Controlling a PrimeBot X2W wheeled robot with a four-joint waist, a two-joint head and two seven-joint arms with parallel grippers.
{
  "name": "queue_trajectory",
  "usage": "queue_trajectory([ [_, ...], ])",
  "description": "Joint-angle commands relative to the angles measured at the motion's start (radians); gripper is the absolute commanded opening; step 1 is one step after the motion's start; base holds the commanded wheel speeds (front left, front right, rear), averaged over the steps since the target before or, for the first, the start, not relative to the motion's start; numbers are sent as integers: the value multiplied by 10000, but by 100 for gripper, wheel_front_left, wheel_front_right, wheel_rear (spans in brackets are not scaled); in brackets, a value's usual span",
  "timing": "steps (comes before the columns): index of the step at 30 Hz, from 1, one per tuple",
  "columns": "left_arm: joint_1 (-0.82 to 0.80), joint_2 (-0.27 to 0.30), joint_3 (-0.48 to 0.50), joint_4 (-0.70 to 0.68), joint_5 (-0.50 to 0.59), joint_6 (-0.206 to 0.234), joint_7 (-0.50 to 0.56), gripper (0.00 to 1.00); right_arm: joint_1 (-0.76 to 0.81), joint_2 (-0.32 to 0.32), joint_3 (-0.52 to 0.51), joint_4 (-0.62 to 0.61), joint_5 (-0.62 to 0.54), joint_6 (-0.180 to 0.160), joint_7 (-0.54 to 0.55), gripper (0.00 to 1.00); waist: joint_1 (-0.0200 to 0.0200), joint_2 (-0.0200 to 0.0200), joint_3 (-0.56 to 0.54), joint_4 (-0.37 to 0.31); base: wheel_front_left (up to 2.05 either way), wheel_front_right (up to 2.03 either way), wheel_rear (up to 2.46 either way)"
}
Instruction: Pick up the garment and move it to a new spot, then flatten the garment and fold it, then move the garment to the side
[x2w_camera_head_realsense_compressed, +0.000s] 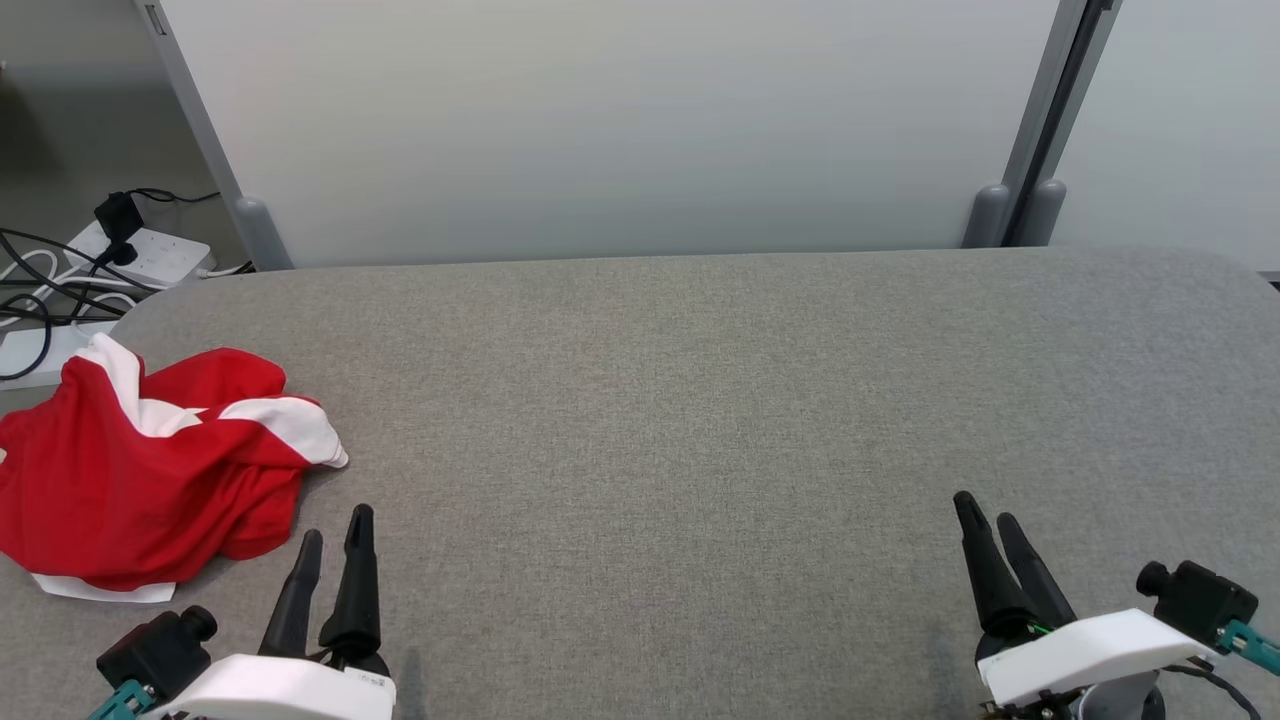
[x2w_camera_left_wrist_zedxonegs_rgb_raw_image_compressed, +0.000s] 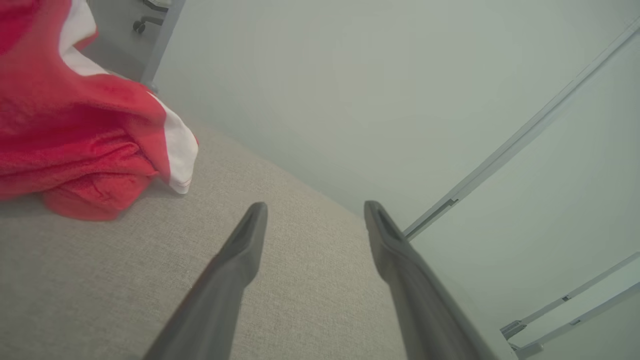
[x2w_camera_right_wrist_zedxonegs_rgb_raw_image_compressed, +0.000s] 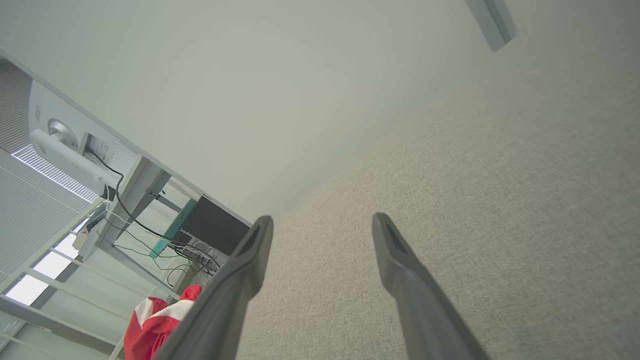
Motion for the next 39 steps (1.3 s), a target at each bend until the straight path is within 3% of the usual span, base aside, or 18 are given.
queue_trajectory([
  [1,-367,160,127,-351,295,35,-117,100,-487,-142,191,-371,-289,55,-170,100,0,0,0,2,0,0,0],
  [22,-396,194,31,-559,2785,192,-732,100,-678,-277,709,-587,-2733,63,-786,100,0,0,-117,-26,0,0,0],
  [39,-408,220,48,-829,4645,293,-1201,100,-683,-124,267,-461,-5025,69,-1255,100,-1,0,-208,-145,0,0,0],
])
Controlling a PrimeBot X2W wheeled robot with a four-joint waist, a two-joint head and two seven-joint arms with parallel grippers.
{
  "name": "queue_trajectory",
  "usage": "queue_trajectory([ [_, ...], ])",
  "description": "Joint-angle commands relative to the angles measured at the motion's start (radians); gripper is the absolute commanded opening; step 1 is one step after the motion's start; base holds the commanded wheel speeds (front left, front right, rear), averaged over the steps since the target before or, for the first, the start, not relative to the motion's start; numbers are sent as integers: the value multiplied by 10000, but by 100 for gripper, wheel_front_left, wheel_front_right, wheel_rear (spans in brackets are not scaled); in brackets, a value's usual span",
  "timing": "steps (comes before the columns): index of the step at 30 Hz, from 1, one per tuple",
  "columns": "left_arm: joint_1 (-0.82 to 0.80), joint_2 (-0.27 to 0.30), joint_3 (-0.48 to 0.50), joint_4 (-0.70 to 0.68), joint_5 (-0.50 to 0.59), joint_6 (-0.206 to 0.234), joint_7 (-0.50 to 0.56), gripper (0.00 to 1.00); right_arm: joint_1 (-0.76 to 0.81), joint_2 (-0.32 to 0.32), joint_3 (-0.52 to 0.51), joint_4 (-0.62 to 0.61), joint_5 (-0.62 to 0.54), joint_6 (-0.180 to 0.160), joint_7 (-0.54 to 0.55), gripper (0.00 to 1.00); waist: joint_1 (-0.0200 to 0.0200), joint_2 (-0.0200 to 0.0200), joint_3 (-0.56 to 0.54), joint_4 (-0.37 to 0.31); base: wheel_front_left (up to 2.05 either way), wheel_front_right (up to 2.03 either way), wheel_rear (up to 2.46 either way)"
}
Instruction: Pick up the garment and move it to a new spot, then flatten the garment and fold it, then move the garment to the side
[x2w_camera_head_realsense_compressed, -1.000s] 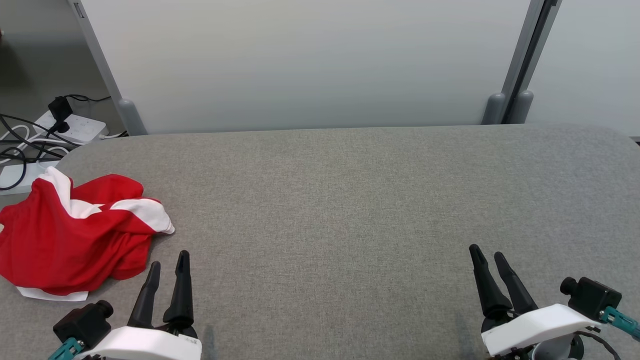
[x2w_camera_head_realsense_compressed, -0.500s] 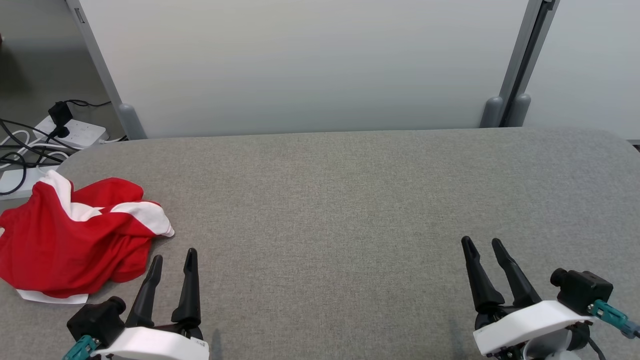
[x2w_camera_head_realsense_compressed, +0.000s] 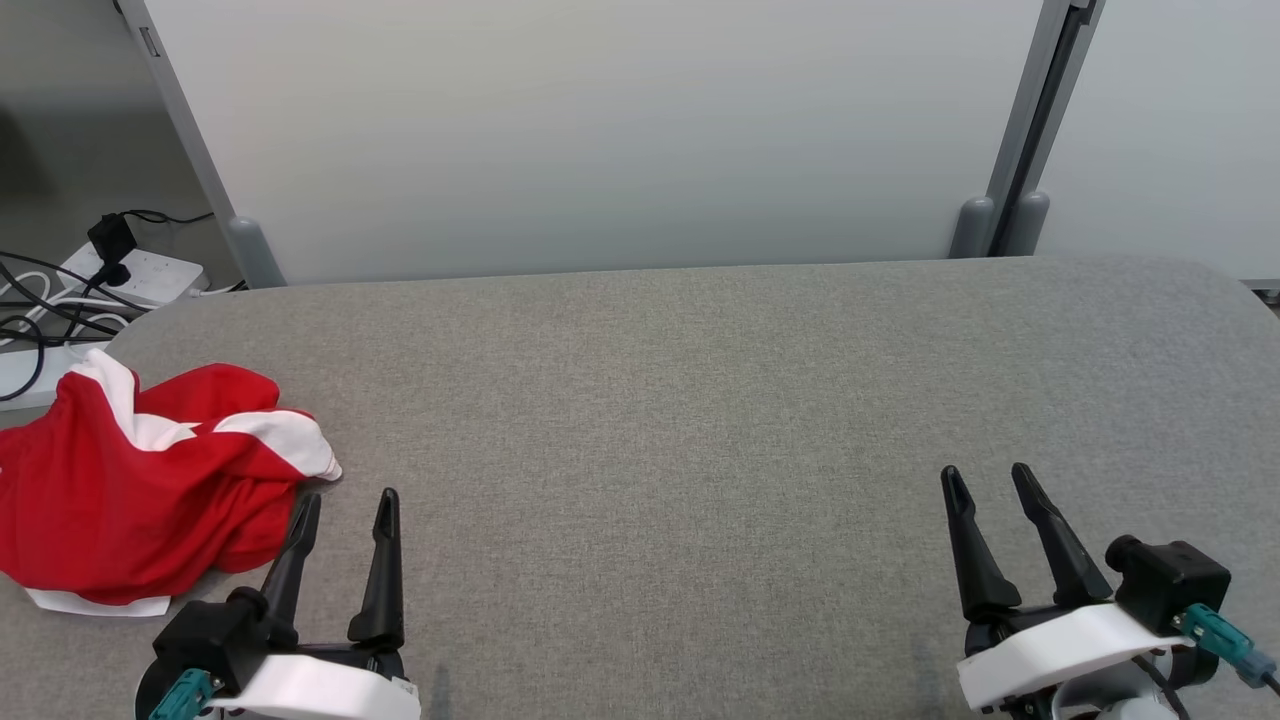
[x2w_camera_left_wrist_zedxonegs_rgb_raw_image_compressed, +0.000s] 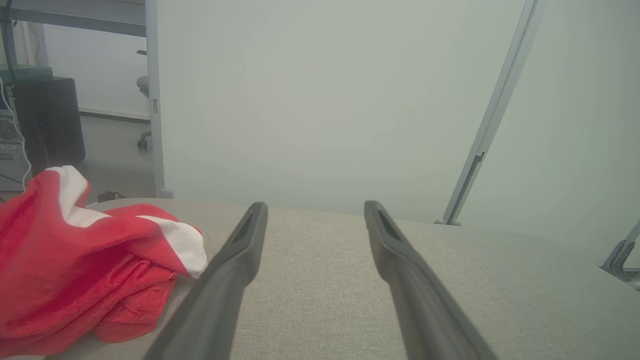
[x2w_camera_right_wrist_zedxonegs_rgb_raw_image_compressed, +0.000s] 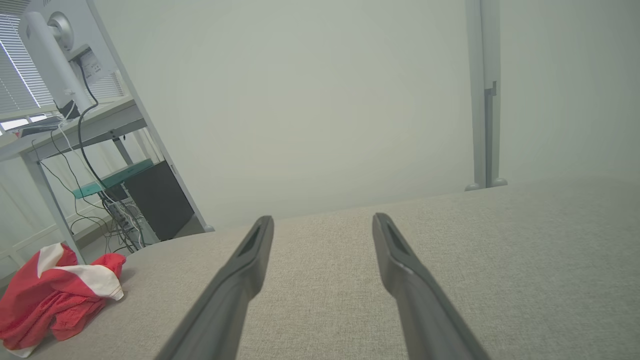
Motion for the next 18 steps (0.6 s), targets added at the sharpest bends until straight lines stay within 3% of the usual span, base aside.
queue_trajectory([
  [1,-410,109,267,-355,340,74,-145,100,-438,-4,250,-207,-365,68,-195,100,0,-1,-5,-9,0,0,0],
  [18,-502,131,278,-379,1945,144,-550,100,-529,56,109,-275,-2279,73,-600,100,0,-1,-9,-7,0,0,0],
])
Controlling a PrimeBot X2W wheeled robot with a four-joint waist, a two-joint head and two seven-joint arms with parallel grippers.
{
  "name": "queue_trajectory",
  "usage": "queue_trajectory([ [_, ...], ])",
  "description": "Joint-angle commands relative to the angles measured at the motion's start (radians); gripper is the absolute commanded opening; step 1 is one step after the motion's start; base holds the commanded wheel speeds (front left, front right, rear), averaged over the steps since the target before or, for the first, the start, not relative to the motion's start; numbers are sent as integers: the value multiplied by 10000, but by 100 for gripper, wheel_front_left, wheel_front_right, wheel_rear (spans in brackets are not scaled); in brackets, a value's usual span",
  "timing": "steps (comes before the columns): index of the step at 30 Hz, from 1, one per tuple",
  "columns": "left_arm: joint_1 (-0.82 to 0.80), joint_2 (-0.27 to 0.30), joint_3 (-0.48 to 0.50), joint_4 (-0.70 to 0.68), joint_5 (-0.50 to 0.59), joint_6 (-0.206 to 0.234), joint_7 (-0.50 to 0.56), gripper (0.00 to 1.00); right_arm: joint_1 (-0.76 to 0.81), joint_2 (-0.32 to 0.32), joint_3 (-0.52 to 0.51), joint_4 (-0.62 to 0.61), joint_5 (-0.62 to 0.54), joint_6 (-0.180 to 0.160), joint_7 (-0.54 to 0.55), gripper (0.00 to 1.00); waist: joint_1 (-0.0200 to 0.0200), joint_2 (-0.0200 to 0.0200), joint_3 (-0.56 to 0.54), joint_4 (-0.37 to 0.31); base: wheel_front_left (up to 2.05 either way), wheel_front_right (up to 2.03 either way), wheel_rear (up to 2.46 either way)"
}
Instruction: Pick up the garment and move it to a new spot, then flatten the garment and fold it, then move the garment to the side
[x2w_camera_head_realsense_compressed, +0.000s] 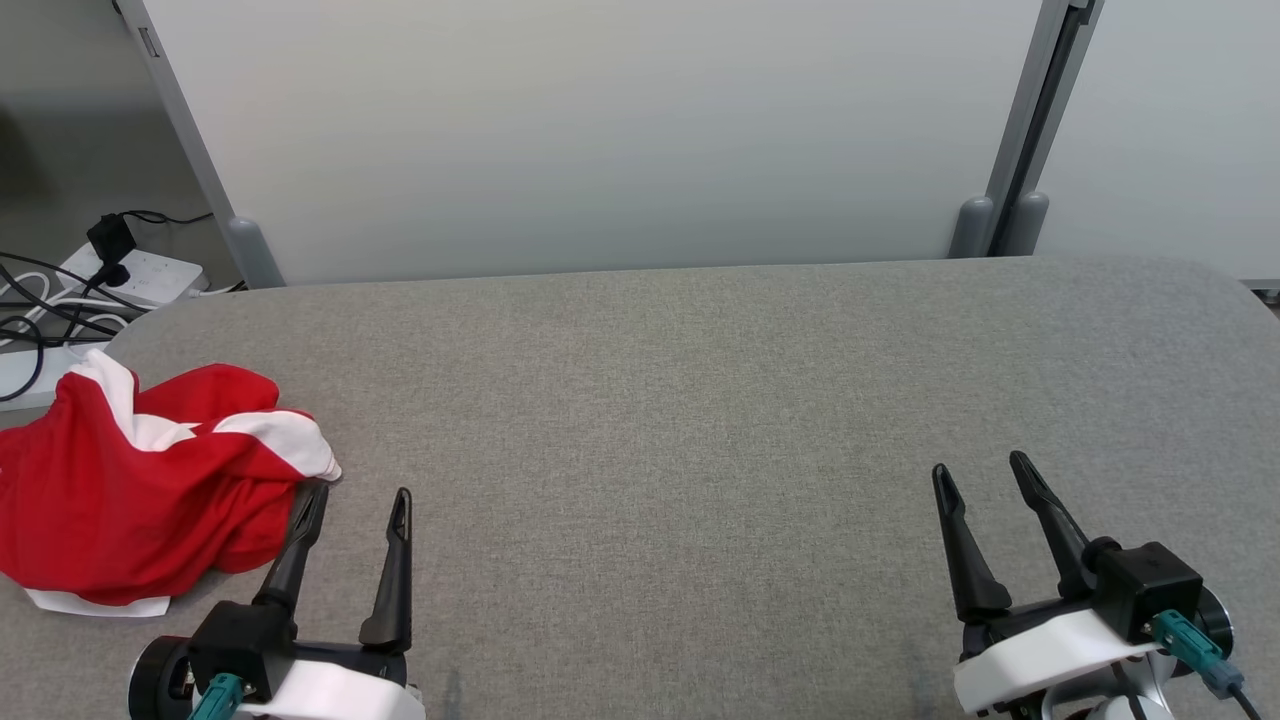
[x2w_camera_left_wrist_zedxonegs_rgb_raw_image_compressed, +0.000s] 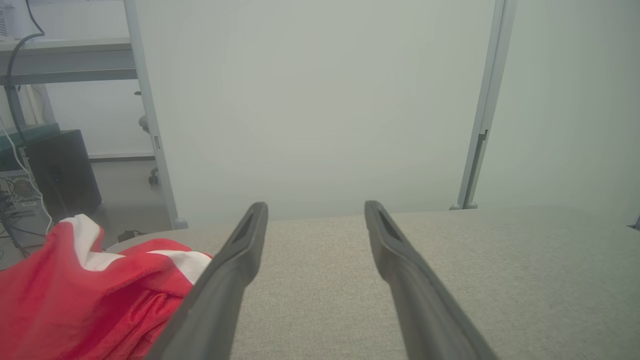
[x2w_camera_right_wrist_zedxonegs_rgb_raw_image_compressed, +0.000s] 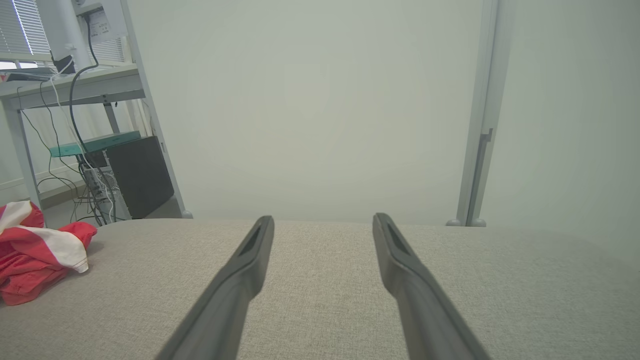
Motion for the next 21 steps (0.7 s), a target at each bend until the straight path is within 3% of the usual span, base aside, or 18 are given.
queue_trajectory([
  [1,-490,70,312,-267,82,93,-132,100,-479,17,164,-252,-75,71,-137,100,0,0,-3,-6,0,0,0],
  [14,-540,70,264,-177,27,72,-132,100,-442,58,61,-324,-160,71,-137,100,0,0,48,85,0,0,0],
  [21,-609,70,228,-233,-2,219,-132,100,-428,62,167,-405,-149,71,-137,100,0,0,95,810,0,0,0],
])
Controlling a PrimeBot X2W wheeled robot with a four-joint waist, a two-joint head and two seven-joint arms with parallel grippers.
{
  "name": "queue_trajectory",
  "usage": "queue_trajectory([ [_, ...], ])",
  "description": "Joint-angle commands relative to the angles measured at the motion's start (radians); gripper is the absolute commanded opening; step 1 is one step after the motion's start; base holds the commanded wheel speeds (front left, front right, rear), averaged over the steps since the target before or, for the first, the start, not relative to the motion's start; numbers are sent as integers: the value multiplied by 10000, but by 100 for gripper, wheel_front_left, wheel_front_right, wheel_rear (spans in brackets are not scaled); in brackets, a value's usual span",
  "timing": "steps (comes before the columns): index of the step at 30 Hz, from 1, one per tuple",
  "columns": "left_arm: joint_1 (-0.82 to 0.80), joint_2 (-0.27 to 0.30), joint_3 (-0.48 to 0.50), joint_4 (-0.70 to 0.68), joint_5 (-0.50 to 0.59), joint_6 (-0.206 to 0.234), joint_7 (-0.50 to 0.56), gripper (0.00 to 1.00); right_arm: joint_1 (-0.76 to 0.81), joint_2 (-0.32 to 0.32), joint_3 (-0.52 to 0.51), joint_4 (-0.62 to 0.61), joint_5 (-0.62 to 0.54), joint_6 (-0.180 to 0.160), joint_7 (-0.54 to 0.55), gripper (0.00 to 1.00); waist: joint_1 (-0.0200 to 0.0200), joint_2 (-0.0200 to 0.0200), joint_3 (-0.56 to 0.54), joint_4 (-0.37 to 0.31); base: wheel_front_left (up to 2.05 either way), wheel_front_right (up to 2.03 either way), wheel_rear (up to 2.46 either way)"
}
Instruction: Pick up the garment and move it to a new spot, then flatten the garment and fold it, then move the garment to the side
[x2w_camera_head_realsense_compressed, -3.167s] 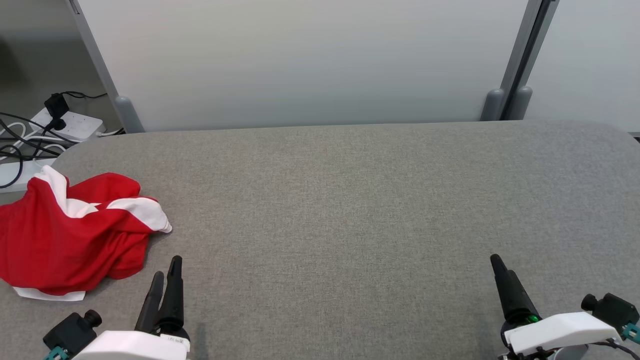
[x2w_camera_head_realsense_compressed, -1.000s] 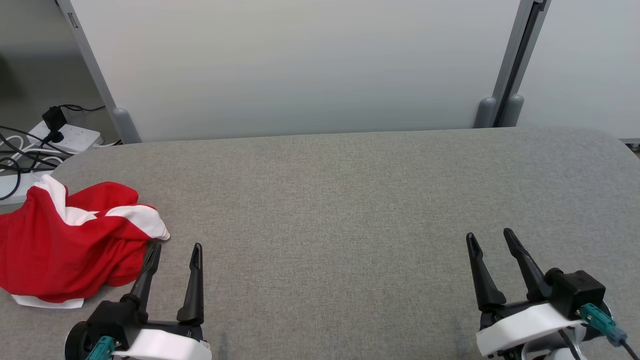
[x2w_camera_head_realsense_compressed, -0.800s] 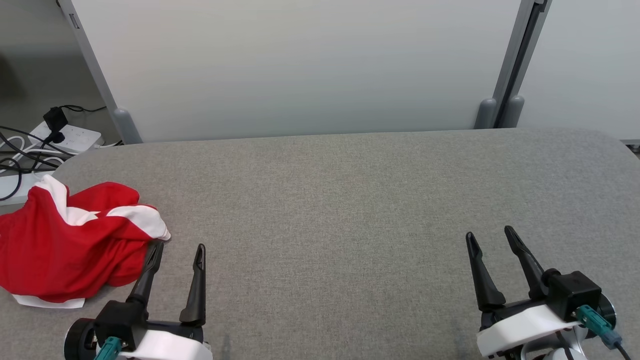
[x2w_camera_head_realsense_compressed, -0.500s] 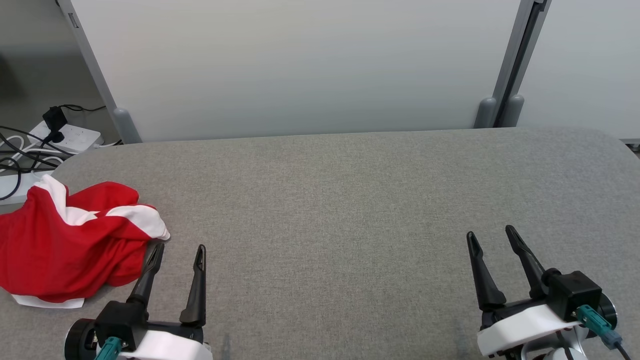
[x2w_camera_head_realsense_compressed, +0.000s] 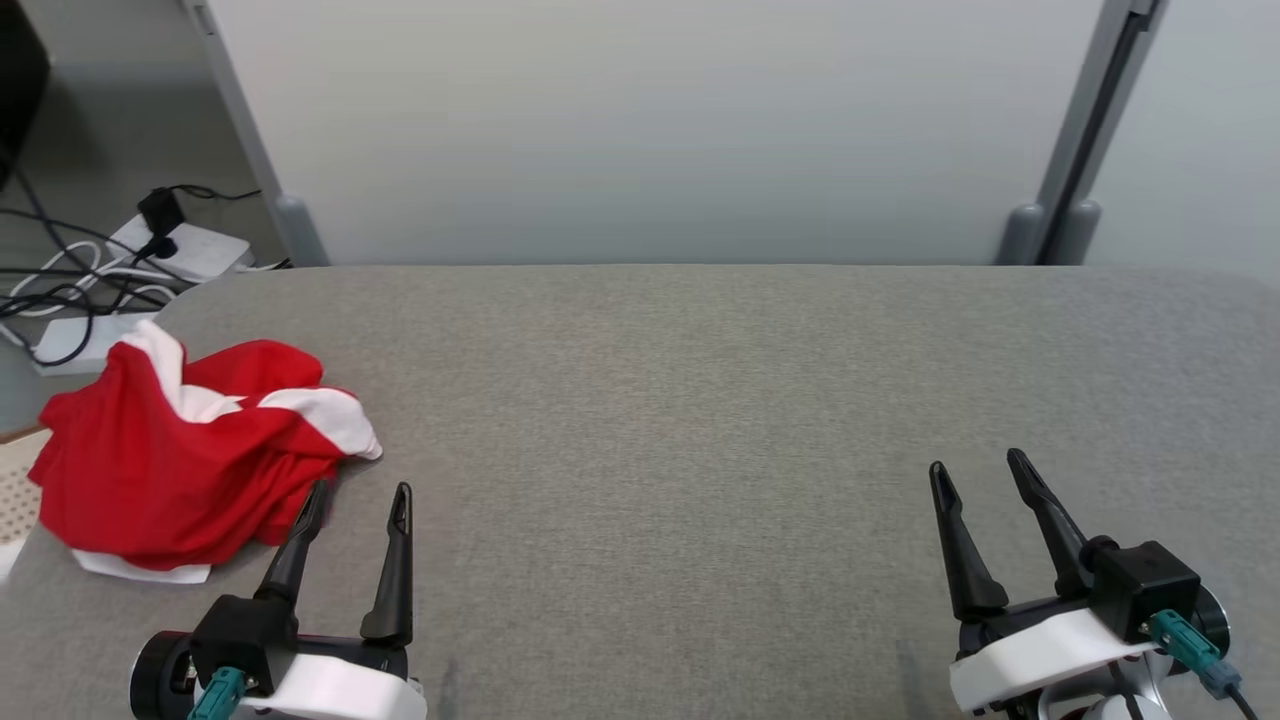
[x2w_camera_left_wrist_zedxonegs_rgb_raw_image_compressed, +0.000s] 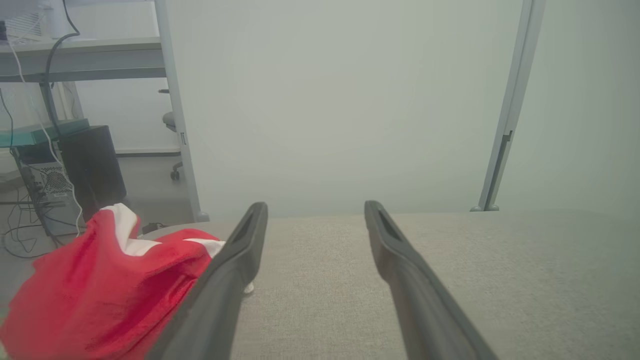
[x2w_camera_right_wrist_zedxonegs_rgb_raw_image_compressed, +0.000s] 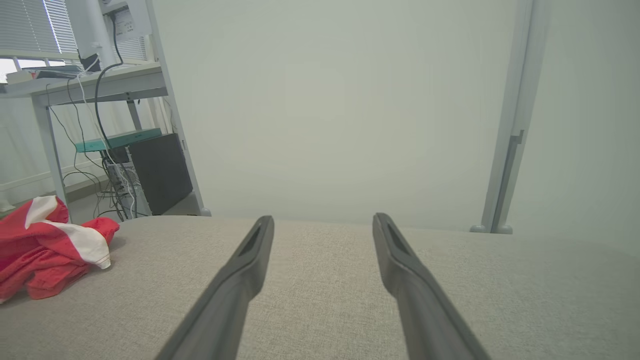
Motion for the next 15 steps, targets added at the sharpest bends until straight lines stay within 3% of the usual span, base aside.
queue_trajectory([
  [1,-513,62,247,-332,-1,151,-132,100,-431,-22,229,-353,-64,71,-136,100,0,0,28,330,0,0,0],
  [15,-277,62,304,-651,104,336,-132,100,-359,-14,449,-439,52,71,-136,100,0,0,-71,1711,0,0,0],
])
